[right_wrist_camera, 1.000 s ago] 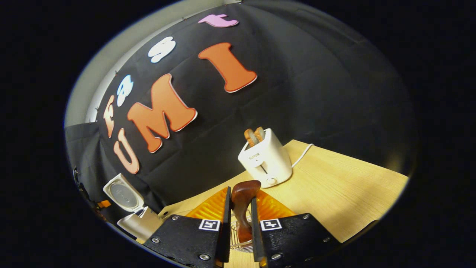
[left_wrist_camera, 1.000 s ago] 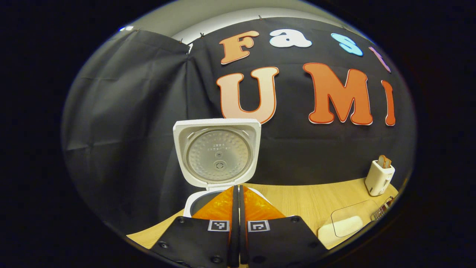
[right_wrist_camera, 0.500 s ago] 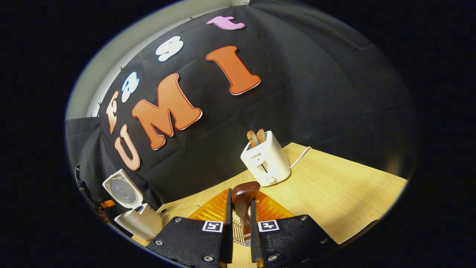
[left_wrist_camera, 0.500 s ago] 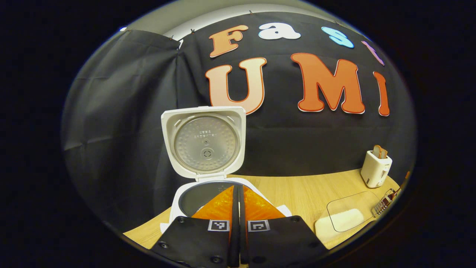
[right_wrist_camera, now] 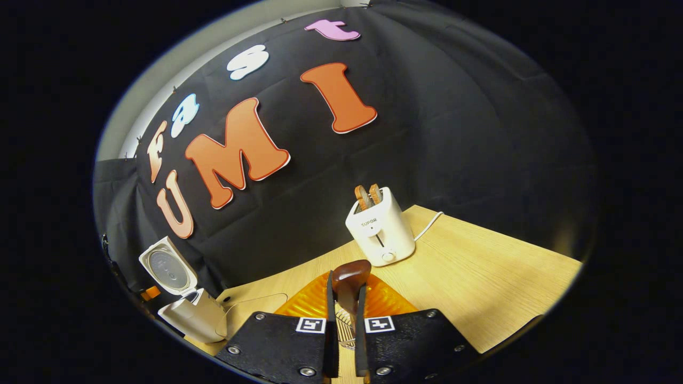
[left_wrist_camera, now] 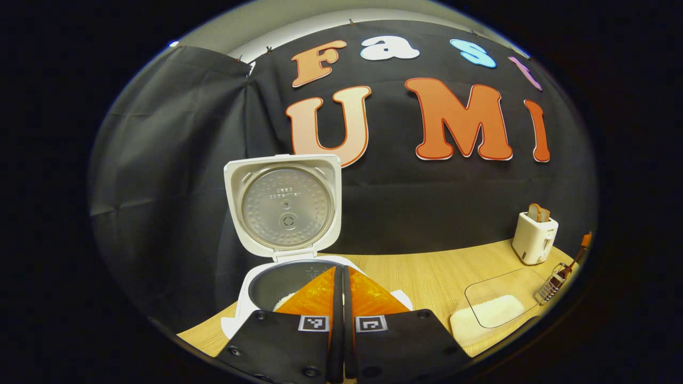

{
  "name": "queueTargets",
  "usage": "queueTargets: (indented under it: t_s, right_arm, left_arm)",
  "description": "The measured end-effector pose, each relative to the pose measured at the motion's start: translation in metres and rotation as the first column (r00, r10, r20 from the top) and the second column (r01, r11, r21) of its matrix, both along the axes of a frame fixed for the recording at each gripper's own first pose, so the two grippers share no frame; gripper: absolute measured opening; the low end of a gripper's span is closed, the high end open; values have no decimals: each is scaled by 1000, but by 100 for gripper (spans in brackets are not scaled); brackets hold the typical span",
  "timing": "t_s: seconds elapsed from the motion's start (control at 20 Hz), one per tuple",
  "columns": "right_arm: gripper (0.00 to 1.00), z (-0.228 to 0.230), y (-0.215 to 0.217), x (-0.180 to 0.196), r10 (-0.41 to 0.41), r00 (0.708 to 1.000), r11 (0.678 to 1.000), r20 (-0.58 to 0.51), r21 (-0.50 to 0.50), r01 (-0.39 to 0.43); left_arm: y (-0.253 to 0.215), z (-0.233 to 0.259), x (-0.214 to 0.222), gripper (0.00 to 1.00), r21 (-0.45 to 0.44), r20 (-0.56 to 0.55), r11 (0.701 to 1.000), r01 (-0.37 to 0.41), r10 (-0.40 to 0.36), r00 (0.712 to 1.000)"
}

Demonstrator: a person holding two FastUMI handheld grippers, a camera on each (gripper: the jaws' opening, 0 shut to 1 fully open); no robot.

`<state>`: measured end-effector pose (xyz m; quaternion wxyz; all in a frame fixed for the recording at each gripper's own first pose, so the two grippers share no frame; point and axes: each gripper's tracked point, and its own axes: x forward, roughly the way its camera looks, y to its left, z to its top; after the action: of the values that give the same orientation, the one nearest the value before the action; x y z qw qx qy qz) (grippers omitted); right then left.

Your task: Close the left gripper, press the button to open the rice cooker; take a wooden spoon from the chopstick holder with the right hand, scoop a spoonful of rice and pour it into the rice cooker, then put the wooden spoon back into the chopstick holder.

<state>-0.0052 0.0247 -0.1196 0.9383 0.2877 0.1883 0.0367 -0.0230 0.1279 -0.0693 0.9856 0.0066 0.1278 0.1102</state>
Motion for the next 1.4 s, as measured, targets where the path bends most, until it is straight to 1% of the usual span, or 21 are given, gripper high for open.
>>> queueTargets:
  t_s: [0.1,0.2,0.45,0.5,0.65,0.7,0.8,0.85,0.9,0.95,1.0,1.05,1.1,1.15,1.2,1.25,1.35,1.4]
  right_arm:
    - [12,12,4,4,-5,1000,1000,15,-13,5]
    - [12,24,4,8,-15,999,999,43,-32,17]
    - [12,75,15,13,-14,988,997,153,-72,26]
    - [12,86,22,13,-4,984,997,179,-78,19]
    - [12,116,43,15,37,970,997,239,-77,-19]
    - [12,125,53,16,53,964,997,259,-70,-36]
    - [12,138,71,18,88,952,995,292,-62,-73]
    - [12,143,80,19,106,948,994,301,-59,-93]
    - [12,145,90,19,126,943,992,307,-55,-114]
    - [12,147,101,19,149,938,989,312,-54,-139]
    - [12,147,112,18,173,933,985,315,-57,-163]
    - [12,145,123,18,198,928,980,317,-68,-186]
    - [12,141,132,18,219,925,976,310,-81,-203]
    - [12,136,141,18,242,922,970,303,-98,-222]
    - [17,130,150,18,266,919,963,291,-116,-242]
    - [12,123,158,17,288,917,956,277,-131,-261]
    - [12,112,170,18,316,913,946,259,-160,-282]
    - [12,105,175,19,327,912,941,248,-179,-289]
  left_arm:
    - [0,-1,-9,4,4,5,1000,4,-4,1000]
    - [-1,-3,-8,4,7,5,1000,10,-10,1000]
    - [-2,-8,-6,3,2,8,1000,17,-17,1000]
    - [-3,-11,4,4,-3,10,1000,19,-19,1000]
    - [-2,-9,7,4,-10,25,1000,19,-19,1000]
    - [0,-7,-4,4,-11,31,1000,21,-20,999]
    - [-2,-4,-4,4,-14,46,1000,22,-22,999]
    - [-1,-4,-3,8,-18,51,1000,24,-23,998]
    - [-2,-4,-3,22,-17,53,1000,26,-25,998]
    - [-1,-3,-3,30,-16,57,1000,26,-25,998]
    - [0,-1,-4,42,-14,63,1000,23,-22,998]
    - [1,1,-4,49,-15,71,1000,23,-22,997]
    - [3,3,-4,61,-14,80,1000,19,-18,997]
    - [5,4,-5,67,-11,87,1000,13,-12,996]
    - [7,6,-6,68,-10,95,1000,9,-8,995]
    - [7,8,-7,70,-12,102,1000,8,-7,995]
    - [7,10,-8,71,-22,122,1000,8,-5,993]
    - [8,11,-8,67,-29,135,1000,9,-5,991]
